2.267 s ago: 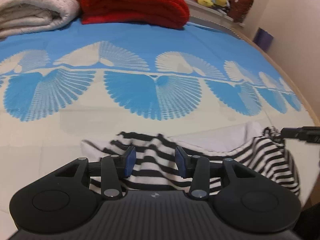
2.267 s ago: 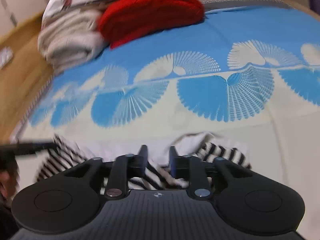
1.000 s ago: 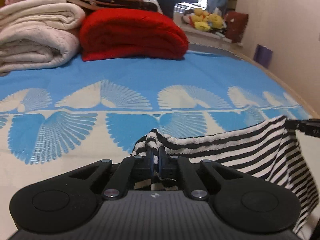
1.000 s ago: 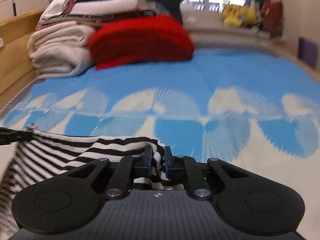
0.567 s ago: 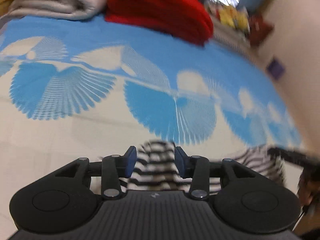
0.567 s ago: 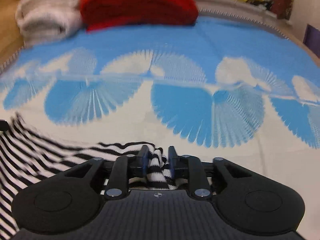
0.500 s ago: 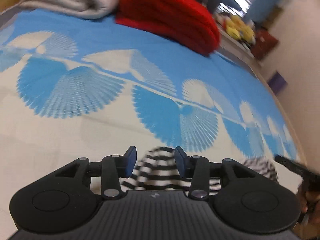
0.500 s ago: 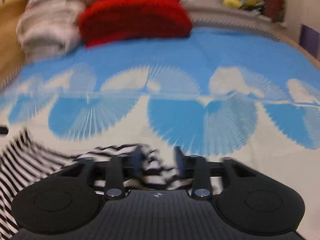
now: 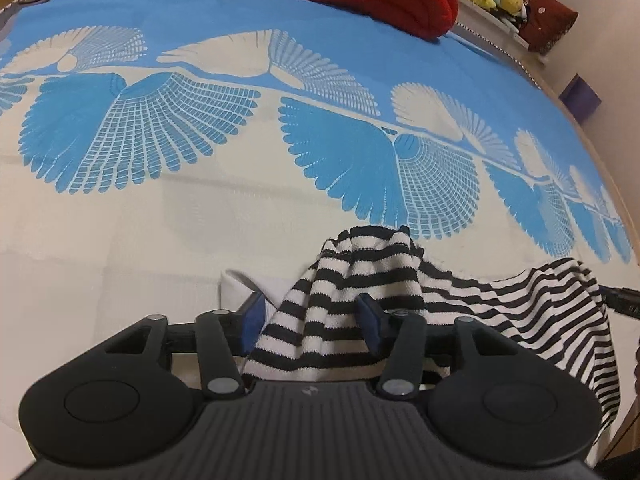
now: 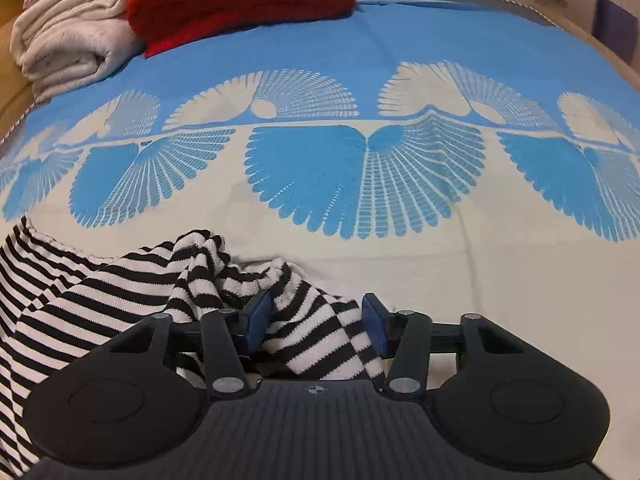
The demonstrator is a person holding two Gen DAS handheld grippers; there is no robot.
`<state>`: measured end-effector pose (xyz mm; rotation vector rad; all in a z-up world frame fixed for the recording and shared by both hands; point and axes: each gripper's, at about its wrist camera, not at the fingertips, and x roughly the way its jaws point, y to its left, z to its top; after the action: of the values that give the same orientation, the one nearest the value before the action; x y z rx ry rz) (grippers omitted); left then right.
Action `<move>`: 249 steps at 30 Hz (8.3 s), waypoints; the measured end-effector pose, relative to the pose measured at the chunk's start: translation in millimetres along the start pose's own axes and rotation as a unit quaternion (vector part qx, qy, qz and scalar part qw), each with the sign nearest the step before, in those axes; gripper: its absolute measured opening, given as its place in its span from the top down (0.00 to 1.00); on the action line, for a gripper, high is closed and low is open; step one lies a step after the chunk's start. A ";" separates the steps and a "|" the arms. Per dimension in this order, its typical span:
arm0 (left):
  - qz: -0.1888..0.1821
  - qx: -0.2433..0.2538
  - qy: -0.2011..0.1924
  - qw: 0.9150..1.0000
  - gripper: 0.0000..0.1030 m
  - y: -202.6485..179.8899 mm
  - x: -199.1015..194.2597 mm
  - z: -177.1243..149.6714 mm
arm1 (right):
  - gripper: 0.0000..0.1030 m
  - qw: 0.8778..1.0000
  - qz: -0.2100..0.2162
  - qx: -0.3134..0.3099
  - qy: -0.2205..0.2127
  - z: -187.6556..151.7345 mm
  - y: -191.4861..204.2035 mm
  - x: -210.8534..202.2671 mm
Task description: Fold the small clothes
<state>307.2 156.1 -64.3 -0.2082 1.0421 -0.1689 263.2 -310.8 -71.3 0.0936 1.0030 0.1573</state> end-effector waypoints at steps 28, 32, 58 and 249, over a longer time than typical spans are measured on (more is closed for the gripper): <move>0.022 -0.023 -0.042 0.999 0.53 13.2 -16.8 14.0 | 0.65 0.987 -0.057 0.133 -0.068 19.7 -19.3 1.2; 0.001 0.011 -0.075 0.997 0.53 -9.2 -28.5 16.6 | 0.65 0.986 -0.054 0.125 -0.099 22.4 -19.5 -15.3; 0.030 -0.005 -0.040 0.999 0.53 -25.9 -136.0 -83.8 | 0.62 0.986 0.004 0.158 -0.050 -108.7 -33.4 -149.3; 0.083 -0.163 -0.135 0.974 0.85 32.9 -190.8 -168.2 | 0.62 0.987 -0.094 0.059 -0.117 -123.5 23.8 -168.4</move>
<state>68.1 217.8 5.1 -0.4268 0.8069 0.1810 67.9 -316.0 6.1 0.1216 0.7816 -0.0849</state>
